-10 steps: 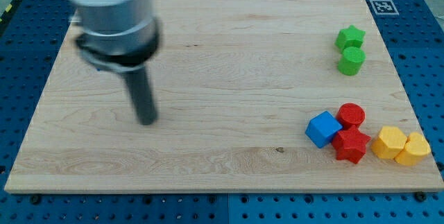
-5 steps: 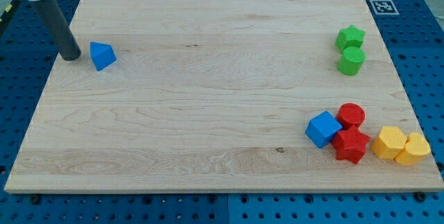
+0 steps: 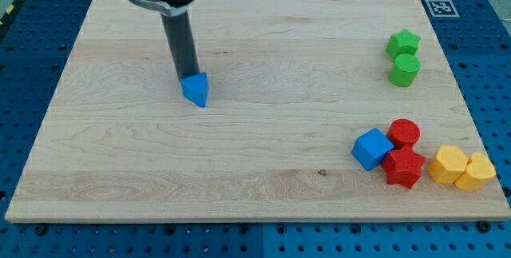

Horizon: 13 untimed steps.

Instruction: Push the blue triangle towards the group of blocks

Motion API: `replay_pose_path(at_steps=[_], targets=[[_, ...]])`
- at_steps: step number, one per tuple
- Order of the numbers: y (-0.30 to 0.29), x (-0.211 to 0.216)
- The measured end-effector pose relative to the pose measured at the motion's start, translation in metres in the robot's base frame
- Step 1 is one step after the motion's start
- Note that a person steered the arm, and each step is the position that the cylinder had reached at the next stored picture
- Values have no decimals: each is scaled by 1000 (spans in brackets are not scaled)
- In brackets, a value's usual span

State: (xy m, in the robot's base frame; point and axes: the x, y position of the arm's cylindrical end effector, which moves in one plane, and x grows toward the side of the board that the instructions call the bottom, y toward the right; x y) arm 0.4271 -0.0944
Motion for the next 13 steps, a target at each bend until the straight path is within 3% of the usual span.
replay_pose_path(at_steps=[2, 4, 5, 7, 9, 10, 13], targets=[[43, 39], [71, 50], [68, 23], [-22, 58], [-7, 61], [38, 65], [48, 80]])
